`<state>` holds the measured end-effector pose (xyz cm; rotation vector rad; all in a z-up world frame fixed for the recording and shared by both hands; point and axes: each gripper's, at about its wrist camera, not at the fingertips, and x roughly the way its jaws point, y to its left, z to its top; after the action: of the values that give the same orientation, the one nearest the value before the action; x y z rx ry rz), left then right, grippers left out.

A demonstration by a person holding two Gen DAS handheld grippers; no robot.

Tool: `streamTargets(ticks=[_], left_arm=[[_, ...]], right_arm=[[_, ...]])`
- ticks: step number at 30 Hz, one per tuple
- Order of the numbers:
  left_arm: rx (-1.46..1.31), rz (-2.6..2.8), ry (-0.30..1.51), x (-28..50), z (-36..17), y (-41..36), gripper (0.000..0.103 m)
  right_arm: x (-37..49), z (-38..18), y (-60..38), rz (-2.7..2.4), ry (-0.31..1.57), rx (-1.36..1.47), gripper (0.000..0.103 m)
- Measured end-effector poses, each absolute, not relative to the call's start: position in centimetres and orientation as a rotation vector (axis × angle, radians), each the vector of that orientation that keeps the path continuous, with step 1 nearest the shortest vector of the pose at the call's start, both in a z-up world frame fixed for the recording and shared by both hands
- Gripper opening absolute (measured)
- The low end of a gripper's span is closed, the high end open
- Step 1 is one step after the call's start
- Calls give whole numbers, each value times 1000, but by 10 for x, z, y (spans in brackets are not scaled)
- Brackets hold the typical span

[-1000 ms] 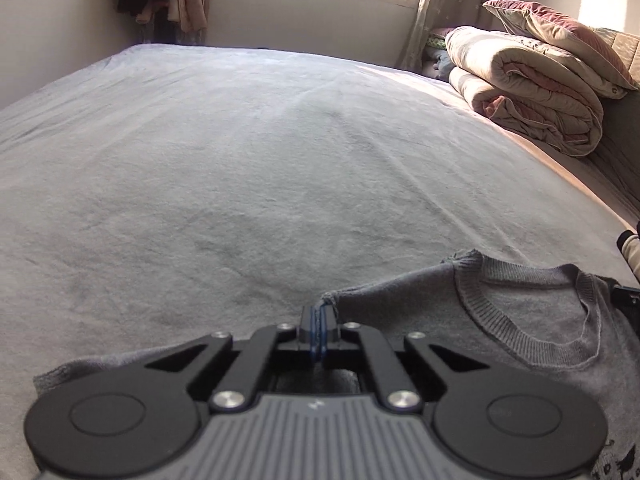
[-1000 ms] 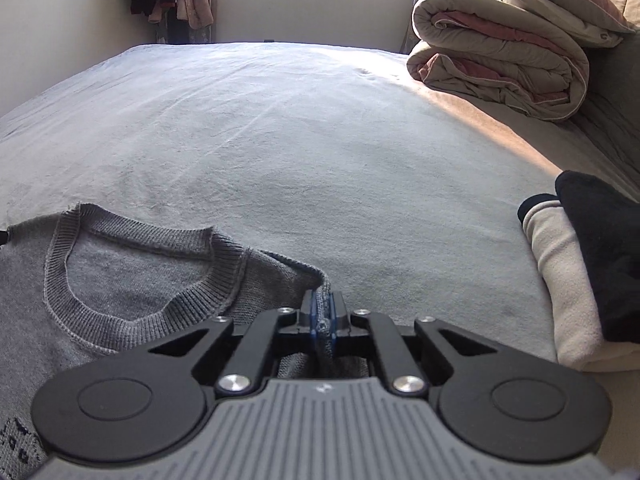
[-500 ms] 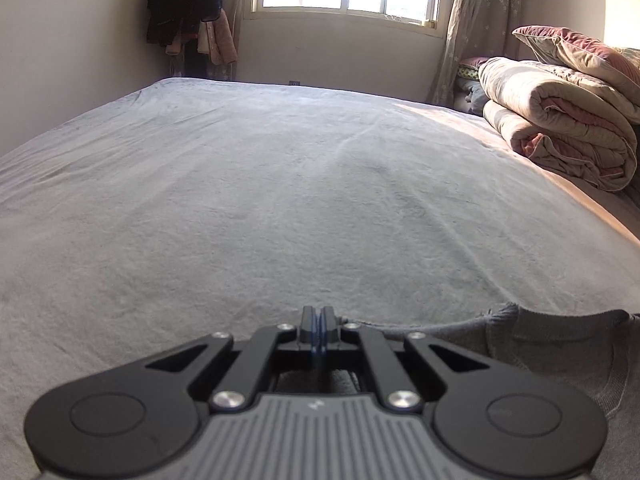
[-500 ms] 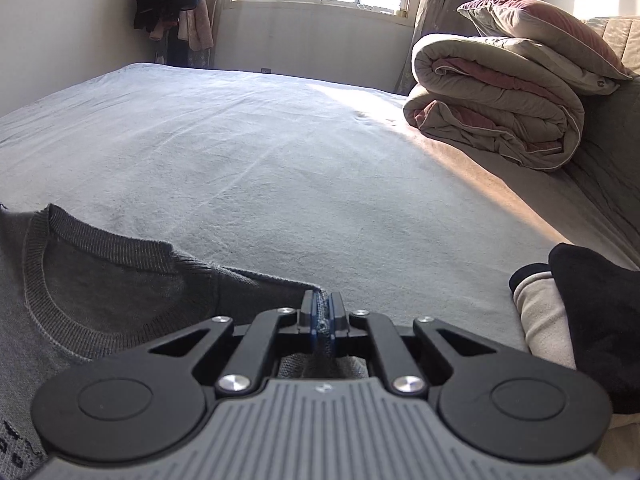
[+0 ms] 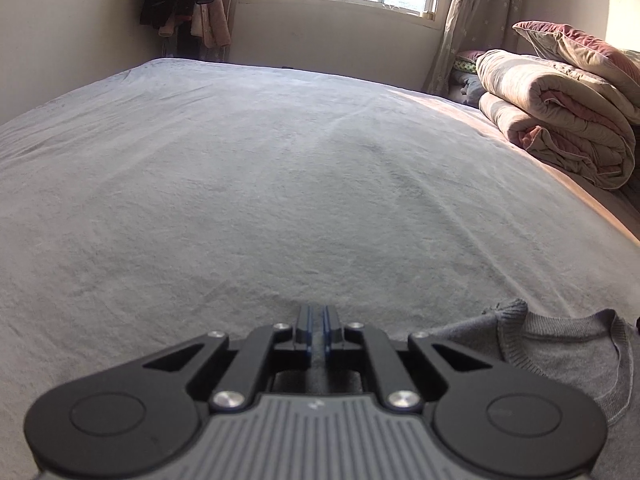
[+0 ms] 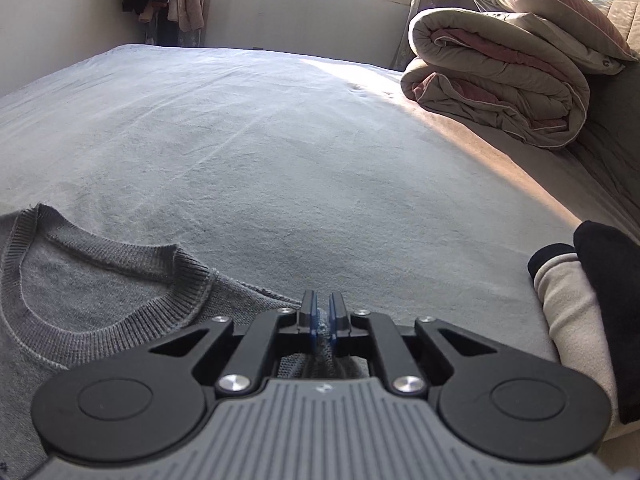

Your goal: Fold clothes

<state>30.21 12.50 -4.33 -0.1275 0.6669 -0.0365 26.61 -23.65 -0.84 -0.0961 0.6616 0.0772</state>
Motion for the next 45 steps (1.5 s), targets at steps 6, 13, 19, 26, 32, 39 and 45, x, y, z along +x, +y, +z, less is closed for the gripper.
streamTargets(ticks=[6,13,19,26,32,39,45], left_arm=[[-137,-187,679,304,-34,116,33],[-78,-269,718,314,-44,77,39],[-54,-269,671,308,-45,58,4],[-92,-239,603,313,-39,57,4],[-49,-214,641,317,-54,50,6],[-67,-175,642,299,-39,53,38],[-131,-148,671,266,-22,67,48]], right_arm=[[264,7,-239,135,681,-63,50],[257,-6,-257,119,766,-31,34],[246,-6,-246,83,740,-107,6],[261,10,-243,-18,650,-171,5],[270,-16,-245,-36,703,-181,6],[257,5,-245,-31,688,-137,26],[227,22,-240,-8,684,-124,40]])
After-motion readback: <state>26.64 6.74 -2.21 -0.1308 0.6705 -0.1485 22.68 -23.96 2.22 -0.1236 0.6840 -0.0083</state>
